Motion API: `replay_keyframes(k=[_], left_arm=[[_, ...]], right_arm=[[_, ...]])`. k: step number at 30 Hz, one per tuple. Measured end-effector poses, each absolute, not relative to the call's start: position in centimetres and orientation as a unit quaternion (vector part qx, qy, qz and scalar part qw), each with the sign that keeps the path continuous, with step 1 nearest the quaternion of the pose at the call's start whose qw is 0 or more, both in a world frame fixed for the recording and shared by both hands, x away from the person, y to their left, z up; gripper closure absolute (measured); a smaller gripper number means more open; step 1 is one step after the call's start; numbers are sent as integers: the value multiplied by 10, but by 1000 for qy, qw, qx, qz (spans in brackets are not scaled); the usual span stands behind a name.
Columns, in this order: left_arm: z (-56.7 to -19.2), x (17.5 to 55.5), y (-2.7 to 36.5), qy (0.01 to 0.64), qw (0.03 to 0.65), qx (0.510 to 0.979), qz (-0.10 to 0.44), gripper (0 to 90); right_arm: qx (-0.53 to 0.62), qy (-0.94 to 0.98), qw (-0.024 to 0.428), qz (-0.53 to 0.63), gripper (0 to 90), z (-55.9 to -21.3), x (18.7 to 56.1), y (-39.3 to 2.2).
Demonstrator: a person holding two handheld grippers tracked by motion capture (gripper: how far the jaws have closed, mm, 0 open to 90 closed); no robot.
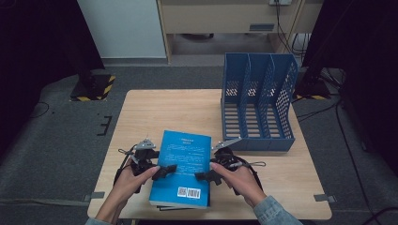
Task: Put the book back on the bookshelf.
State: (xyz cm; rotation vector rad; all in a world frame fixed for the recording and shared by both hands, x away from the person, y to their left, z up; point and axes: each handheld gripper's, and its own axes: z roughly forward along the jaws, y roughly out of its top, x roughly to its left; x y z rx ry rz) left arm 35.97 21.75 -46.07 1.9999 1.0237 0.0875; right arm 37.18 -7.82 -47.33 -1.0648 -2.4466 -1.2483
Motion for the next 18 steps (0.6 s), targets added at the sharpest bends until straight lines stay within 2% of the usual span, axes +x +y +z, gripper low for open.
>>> replay_keyframes(k=[8, 12, 14, 18], left_arm=[[-462, 368, 218, 407, 434, 804, 25, 0], [-463, 373, 221, 399, 440, 804, 20, 0], [-463, 376, 222, 400, 438, 805, 16, 0], [-463, 379, 224, 399, 440, 804, 11, 0]], right_arm=[[-362, -799, 161, -453, 1, -488, 382, -75], [-362, -794, 158, -461, 2, -490, 383, -75], [-371, -789, 116, -475, 6, -487, 388, -79], [-369, -792, 119, -472, 13, -487, 391, -79]])
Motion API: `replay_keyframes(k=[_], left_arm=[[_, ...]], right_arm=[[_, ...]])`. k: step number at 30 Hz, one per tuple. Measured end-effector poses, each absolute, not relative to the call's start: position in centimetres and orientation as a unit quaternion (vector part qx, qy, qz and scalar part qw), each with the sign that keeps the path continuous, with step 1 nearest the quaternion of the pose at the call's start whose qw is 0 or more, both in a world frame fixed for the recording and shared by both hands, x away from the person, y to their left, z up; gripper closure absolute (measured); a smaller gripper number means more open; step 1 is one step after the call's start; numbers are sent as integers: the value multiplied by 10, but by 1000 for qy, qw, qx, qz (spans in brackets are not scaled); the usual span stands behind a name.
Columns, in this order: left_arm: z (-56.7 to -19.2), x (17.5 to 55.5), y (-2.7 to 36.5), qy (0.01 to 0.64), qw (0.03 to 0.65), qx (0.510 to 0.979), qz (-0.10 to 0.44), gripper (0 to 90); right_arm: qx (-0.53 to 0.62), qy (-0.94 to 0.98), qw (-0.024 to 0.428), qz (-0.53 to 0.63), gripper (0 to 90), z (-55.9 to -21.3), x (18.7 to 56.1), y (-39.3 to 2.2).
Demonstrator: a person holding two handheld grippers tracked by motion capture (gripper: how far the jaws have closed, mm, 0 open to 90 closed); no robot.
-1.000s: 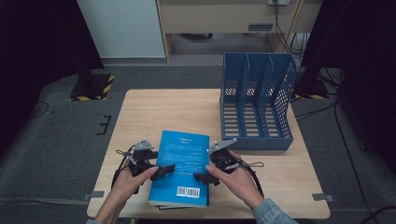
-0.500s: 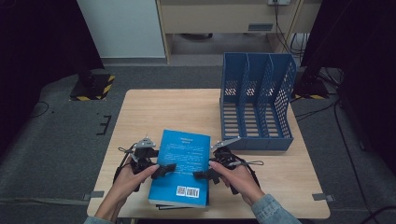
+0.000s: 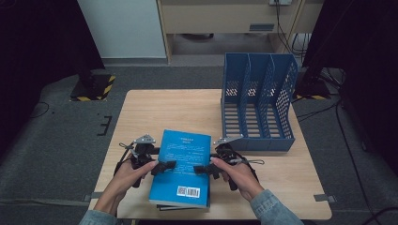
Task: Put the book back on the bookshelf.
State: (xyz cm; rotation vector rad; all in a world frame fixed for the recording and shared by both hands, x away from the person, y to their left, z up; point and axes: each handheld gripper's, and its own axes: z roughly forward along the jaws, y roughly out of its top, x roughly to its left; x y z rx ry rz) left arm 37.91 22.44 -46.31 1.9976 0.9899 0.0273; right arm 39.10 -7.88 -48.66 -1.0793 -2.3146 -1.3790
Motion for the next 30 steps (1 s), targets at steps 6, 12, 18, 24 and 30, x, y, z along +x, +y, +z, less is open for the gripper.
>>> replay_keyframes(k=[6, 12, 18, 24, 30], left_arm=[[-469, 382, 232, 418, 454, 787, -7, 1], [-461, 382, 239, 444, 449, 776, -6, 166], [-447, 383, 244, 448, 431, 784, 9, 353], [-435, 384, 243, 444, 411, 796, 21, 467], [-427, 385, 244, 446, 413, 793, 27, 520]], right_arm=[[-363, -791, 152, -468, 17, -490, 398, -75], [-361, -797, 134, -465, 58, -482, 399, -71], [-348, -807, 107, -464, 151, -463, 400, -67], [-351, -811, 104, -456, 263, -446, 409, -63], [-351, -814, 107, -450, 340, -433, 413, -59]])
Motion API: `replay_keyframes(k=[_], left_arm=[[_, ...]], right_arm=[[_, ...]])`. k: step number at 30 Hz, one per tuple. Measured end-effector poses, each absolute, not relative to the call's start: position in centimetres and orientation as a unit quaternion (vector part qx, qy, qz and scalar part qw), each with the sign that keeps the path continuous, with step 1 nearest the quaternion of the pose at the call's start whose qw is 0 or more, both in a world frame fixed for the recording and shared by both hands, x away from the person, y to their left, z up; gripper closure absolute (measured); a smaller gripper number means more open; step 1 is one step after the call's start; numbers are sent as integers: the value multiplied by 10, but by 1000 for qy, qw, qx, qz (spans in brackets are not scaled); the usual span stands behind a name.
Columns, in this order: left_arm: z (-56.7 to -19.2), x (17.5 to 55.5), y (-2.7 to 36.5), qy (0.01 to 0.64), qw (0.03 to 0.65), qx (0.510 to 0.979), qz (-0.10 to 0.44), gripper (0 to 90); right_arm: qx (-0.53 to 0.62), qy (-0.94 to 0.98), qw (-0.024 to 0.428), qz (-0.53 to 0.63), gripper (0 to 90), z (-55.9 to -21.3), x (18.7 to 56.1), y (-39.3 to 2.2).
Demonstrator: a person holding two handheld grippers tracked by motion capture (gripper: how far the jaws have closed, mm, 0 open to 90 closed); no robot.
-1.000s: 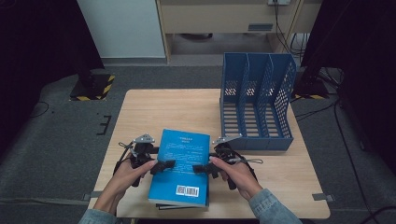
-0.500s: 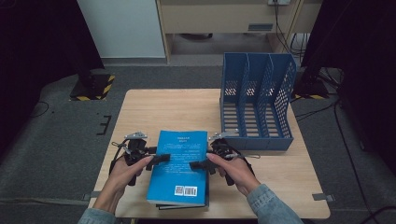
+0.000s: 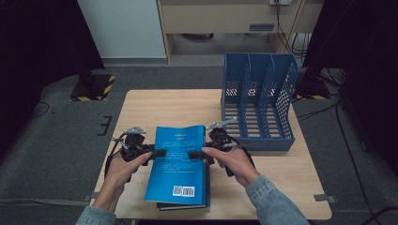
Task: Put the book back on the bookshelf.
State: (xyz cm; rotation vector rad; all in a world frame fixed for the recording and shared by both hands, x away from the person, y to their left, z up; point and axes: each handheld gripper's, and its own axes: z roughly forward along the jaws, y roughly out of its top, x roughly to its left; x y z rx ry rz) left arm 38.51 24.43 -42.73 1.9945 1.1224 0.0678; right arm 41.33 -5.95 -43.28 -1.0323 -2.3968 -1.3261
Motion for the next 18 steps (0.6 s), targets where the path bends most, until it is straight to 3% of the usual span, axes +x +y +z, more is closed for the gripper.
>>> replay_keyframes(k=[9, 18], left_arm=[[-400, 387, 244, 433, 426, 792, 53, 616], [-381, 394, 245, 423, 426, 797, 68, 648]], right_arm=[[-328, -822, 78, -459, 462, -401, 420, -58], [-316, -831, 55, -454, 498, -380, 428, -55]])
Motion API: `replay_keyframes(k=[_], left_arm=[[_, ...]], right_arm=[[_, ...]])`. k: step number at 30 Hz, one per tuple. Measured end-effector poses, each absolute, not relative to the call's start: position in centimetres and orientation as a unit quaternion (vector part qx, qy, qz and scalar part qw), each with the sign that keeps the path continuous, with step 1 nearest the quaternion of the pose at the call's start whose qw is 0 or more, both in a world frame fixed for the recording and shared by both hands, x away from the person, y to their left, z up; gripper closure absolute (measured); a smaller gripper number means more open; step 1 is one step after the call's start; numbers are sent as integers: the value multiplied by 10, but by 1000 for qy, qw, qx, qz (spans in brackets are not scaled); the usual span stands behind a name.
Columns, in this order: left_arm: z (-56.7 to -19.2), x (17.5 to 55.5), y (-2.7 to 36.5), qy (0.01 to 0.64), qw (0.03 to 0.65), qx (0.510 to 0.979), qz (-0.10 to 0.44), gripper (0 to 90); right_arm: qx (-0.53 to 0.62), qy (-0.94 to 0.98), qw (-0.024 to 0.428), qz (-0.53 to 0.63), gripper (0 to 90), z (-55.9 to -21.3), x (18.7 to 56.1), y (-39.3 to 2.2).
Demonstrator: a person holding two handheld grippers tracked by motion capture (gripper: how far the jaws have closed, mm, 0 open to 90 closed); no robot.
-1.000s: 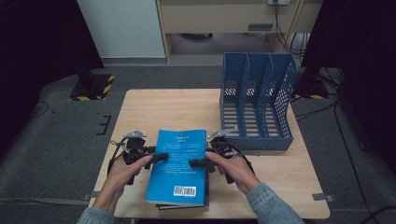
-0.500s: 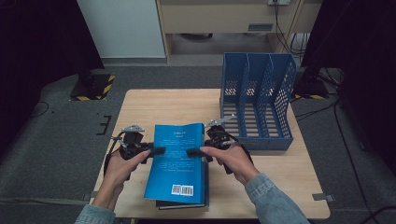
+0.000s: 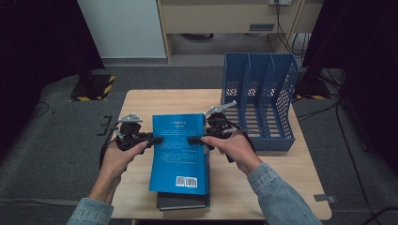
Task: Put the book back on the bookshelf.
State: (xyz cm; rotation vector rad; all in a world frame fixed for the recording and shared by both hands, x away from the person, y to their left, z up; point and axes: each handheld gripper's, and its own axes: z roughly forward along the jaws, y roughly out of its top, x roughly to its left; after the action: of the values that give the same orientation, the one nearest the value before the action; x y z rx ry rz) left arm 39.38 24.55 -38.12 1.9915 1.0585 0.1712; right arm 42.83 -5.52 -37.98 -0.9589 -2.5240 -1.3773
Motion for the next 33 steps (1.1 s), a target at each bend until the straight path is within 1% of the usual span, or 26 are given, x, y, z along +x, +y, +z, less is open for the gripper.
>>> replay_keyframes(k=[5, 18, 33], left_arm=[[-373, 395, 248, 420, 429, 796, 78, 656], [-361, 397, 250, 415, 427, 799, 86, 670], [-343, 410, 257, 411, 424, 800, 102, 681]], right_arm=[[-312, -834, 43, -453, 518, -368, 432, -52], [-303, -841, 35, -447, 540, -354, 437, -49], [-294, -844, 0, -449, 575, -334, 445, -40]])
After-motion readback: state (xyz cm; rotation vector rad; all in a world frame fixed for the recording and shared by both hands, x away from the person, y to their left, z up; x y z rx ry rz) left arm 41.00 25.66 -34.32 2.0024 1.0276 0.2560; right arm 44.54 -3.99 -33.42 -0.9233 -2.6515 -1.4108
